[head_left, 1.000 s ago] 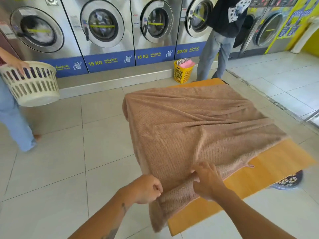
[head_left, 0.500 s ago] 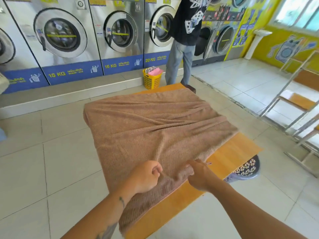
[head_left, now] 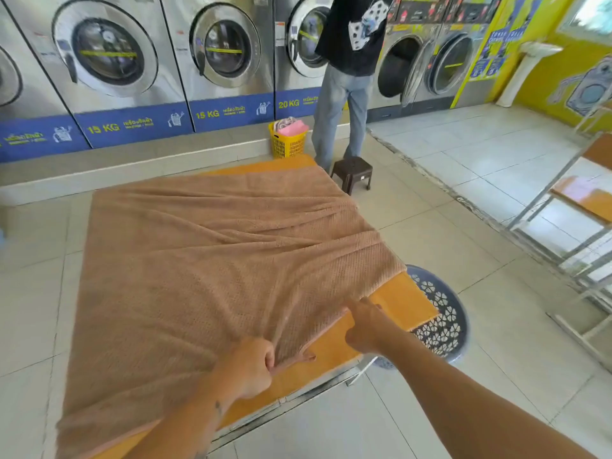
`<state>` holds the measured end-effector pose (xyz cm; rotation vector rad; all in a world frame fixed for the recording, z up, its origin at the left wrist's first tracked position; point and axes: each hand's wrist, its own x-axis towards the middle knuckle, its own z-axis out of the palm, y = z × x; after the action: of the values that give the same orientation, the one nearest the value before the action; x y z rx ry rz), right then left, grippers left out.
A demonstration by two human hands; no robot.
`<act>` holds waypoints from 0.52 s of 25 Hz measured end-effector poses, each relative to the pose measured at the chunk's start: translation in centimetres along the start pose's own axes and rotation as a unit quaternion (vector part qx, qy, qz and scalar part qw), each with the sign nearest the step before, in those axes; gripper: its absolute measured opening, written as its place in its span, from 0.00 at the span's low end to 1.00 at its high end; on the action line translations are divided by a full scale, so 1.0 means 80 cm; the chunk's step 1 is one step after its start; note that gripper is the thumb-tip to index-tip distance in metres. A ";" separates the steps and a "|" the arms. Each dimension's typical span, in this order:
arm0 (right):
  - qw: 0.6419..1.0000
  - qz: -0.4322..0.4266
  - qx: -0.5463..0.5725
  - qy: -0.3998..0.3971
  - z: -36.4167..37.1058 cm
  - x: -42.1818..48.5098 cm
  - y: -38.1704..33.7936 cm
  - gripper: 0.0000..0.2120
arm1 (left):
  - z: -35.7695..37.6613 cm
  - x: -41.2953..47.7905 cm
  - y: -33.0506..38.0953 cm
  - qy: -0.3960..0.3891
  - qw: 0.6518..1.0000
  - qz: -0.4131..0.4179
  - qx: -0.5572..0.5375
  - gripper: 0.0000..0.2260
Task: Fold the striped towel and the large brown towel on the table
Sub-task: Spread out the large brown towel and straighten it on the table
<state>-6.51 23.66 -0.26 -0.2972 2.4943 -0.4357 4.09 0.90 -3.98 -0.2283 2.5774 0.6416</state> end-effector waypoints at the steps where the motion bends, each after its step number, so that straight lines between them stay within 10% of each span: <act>1: 1.000 -0.009 0.003 -0.004 -0.008 0.007 0.006 0.36 | -0.006 0.003 0.008 -0.021 1.000 -0.001 0.004 0.11; 13: 0.996 0.079 0.004 0.049 -0.104 0.049 0.131 0.34 | -0.029 0.164 0.216 -0.042 0.985 0.154 -0.067 0.09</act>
<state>-15.68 34.14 0.32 -0.0757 2.5873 -0.4045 -12.92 14.36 -1.53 0.1574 2.5100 0.9169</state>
